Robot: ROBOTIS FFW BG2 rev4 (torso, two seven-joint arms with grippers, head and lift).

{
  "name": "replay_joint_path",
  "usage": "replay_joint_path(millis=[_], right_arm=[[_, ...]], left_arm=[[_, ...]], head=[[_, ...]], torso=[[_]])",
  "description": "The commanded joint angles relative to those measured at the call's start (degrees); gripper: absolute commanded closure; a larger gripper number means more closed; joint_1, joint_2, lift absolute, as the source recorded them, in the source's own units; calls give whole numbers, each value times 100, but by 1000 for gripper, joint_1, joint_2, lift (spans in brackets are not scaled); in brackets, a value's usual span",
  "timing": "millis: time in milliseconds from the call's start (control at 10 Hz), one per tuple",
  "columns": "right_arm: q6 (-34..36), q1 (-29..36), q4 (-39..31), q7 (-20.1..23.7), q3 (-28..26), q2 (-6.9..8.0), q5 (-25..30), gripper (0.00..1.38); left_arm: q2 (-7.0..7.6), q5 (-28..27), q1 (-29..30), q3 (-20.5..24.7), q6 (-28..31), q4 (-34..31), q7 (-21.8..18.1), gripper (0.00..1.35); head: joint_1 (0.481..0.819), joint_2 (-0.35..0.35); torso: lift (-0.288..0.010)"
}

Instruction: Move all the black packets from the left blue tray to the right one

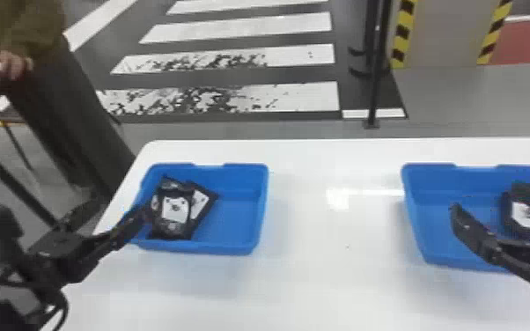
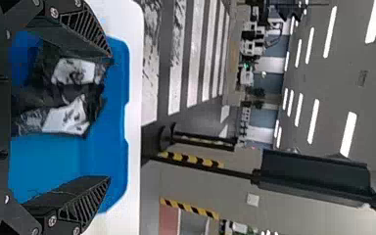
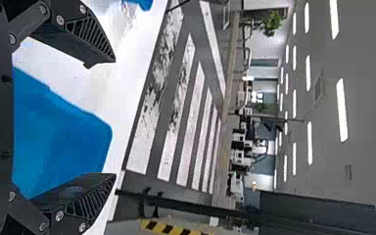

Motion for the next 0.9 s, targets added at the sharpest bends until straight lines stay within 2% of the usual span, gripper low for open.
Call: replay_joint_path(millis=[0, 100, 200, 300, 600, 800], right_arm=[[61, 31, 27, 51, 165, 9, -201, 200], [75, 31, 83, 77, 199, 9, -315, 200], [89, 31, 97, 95, 199, 26, -315, 200], [131, 31, 111, 113, 199, 26, -350, 202], [187, 45, 195, 148, 211, 26, -452, 202], [201, 45, 238, 148, 199, 26, -532, 202]], left_arm=[[24, -460, -237, 69, 771, 5, 63, 148], [33, -757, -448, 35, 1165, 5, 133, 145], [86, -1008, -687, -56, 1559, 104, 168, 148], [183, -1042, -912, -239, 1713, 329, 168, 148], [358, -1031, -1433, -662, 2402, 933, 151, 156], [446, -1031, -1700, -879, 2599, 1327, 72, 157]], head=[[695, 258], [695, 282], [695, 315], [695, 329], [695, 308], [695, 287]], torso=[[-140], [-140], [-140], [-140], [-140], [-140]])
